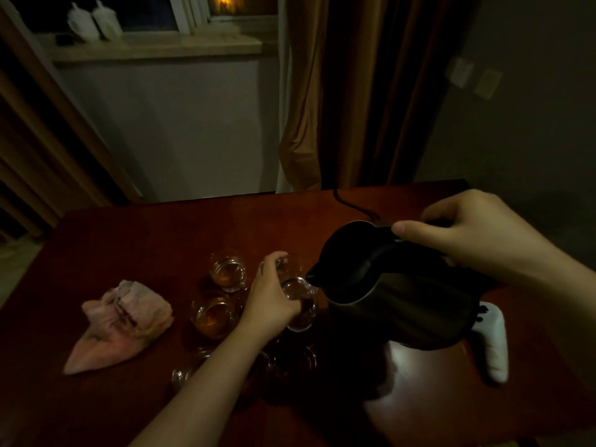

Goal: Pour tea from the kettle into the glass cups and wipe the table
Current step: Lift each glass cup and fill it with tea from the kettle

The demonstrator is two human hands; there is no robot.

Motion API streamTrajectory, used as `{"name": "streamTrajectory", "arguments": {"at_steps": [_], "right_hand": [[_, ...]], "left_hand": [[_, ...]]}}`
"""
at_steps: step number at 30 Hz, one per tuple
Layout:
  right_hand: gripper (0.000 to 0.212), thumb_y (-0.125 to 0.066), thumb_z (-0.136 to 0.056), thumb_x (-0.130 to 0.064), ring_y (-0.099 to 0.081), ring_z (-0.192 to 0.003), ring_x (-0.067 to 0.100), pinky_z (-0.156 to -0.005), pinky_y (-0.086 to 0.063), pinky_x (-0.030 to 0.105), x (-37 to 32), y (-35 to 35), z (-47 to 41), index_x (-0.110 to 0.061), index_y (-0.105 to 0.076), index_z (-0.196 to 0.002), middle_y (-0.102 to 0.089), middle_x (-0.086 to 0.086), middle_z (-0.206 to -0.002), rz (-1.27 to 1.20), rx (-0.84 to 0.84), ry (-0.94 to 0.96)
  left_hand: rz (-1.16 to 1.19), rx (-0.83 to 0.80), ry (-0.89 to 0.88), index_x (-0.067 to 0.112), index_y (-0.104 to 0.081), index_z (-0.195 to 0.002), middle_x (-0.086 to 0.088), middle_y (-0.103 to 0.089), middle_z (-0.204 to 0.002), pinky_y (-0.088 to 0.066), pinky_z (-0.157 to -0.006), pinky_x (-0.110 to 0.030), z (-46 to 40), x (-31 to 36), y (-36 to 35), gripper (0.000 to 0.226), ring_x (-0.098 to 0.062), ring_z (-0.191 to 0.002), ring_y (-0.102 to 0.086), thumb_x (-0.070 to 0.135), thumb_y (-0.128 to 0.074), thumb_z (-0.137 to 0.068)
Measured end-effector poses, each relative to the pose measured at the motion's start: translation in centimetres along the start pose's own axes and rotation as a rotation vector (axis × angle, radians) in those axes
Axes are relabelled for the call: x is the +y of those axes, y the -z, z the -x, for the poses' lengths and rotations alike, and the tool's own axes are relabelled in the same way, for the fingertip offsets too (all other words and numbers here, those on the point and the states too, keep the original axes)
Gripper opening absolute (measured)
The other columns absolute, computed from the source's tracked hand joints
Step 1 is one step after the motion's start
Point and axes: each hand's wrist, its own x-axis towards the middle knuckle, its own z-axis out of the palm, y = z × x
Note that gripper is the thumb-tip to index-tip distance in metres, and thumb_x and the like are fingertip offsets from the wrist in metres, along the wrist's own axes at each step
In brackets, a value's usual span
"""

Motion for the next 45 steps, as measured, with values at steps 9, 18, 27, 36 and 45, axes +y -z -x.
{"name": "streamTrajectory", "arguments": {"at_steps": [9,18,27,36,45], "right_hand": [[0.077,-0.04,-0.04,-0.074,-0.063,-0.057,0.02,-0.05,-0.041,0.027,-0.5,0.3,0.2,-0.011,-0.072,-0.07,-0.066,0.015,-0.062,0.064,-0.006,0.008],[0.085,-0.039,-0.04,-0.077,-0.063,-0.059,0.024,-0.056,-0.049,0.041,-1.6,0.2,0.5,-0.007,-0.073,-0.075,-0.069,0.019,-0.07,0.107,-0.015,0.009],[0.092,-0.037,-0.04,-0.078,-0.065,-0.064,0.03,-0.063,-0.052,0.046,-2.3,0.2,0.7,-0.004,-0.073,-0.08,-0.071,0.02,-0.076,0.151,-0.024,0.008],[0.087,-0.036,-0.039,-0.078,-0.063,-0.057,0.02,-0.059,-0.052,0.041,-2.4,0.5,0.6,-0.008,-0.074,-0.074,-0.07,0.015,-0.068,0.146,-0.039,-0.003],[0.069,-0.041,-0.044,-0.073,-0.06,-0.054,0.01,-0.048,-0.042,0.028,-2.4,0.8,0.4,-0.014,-0.072,-0.064,-0.064,0.008,-0.052,0.126,-0.041,0.005]], "left_hand": [[0.053,0.003,0.0,0.031,-0.03,-0.132,0.005,-0.04,-0.134,-0.045,-0.087,-0.019,0.8,-0.7,-0.3,0.083,-0.013,-0.12,-0.044,0.003,-0.076,-0.068],[0.082,0.001,0.021,0.033,-0.03,-0.132,0.003,-0.04,-0.136,-0.05,-0.095,-0.04,0.9,-1.3,0.0,0.086,-0.016,-0.12,-0.047,0.0,-0.073,-0.065],[0.058,-0.001,-0.013,0.03,-0.03,-0.134,0.005,-0.038,-0.138,-0.045,-0.101,-0.038,0.9,-1.3,0.3,0.086,-0.014,-0.126,-0.04,0.007,-0.077,-0.066],[0.064,-0.03,-0.001,0.035,-0.031,-0.131,0.004,-0.042,-0.135,-0.049,-0.096,-0.039,0.8,-1.8,0.0,0.086,-0.017,-0.123,-0.046,0.006,-0.077,-0.063],[0.06,-0.018,0.003,0.032,-0.032,-0.131,0.004,-0.044,-0.133,-0.048,-0.097,-0.039,1.0,-1.7,0.0,0.086,-0.016,-0.121,-0.047,0.008,-0.078,-0.062]]}}
